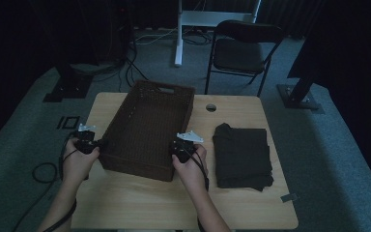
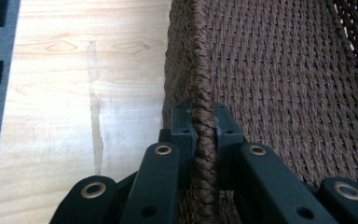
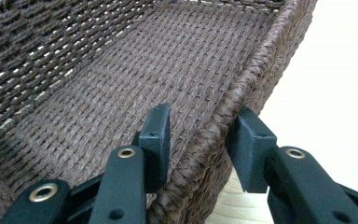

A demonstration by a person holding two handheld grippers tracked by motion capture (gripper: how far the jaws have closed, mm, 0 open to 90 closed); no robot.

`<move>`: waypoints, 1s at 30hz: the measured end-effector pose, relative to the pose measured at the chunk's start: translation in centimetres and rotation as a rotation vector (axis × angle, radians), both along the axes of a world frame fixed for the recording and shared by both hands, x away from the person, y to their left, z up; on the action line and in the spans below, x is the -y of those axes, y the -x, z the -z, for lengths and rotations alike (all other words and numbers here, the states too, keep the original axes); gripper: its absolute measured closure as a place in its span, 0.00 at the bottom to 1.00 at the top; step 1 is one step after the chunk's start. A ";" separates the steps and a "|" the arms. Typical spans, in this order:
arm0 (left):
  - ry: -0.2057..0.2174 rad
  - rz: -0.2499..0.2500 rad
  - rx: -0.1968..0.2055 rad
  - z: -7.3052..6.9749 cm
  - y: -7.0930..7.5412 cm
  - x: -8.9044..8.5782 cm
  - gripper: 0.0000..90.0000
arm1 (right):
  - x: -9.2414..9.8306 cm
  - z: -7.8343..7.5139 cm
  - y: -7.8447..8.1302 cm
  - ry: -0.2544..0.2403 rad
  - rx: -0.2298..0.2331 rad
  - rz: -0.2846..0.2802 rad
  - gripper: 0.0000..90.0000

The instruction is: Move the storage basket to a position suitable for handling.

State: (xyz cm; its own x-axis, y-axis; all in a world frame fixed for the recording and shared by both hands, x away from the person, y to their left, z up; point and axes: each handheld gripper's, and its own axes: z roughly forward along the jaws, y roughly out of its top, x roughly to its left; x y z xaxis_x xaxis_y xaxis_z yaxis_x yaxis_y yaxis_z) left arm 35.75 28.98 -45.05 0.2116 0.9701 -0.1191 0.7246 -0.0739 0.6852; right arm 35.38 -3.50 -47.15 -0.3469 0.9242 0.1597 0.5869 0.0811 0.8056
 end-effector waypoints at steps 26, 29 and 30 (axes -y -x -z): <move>0.041 -0.044 -0.001 0.2 6.6 3.2 0.91 | 2.9 -0.5 1.0 0.114 0.019 -0.143 0.74; 0.035 -0.035 -0.003 0.1 7.0 3.7 0.91 | 3.6 -0.4 1.5 0.107 0.021 -0.142 0.74; 0.033 -0.030 -0.006 0.1 7.1 3.7 0.91 | 3.7 -0.4 1.7 0.112 0.021 -0.141 0.74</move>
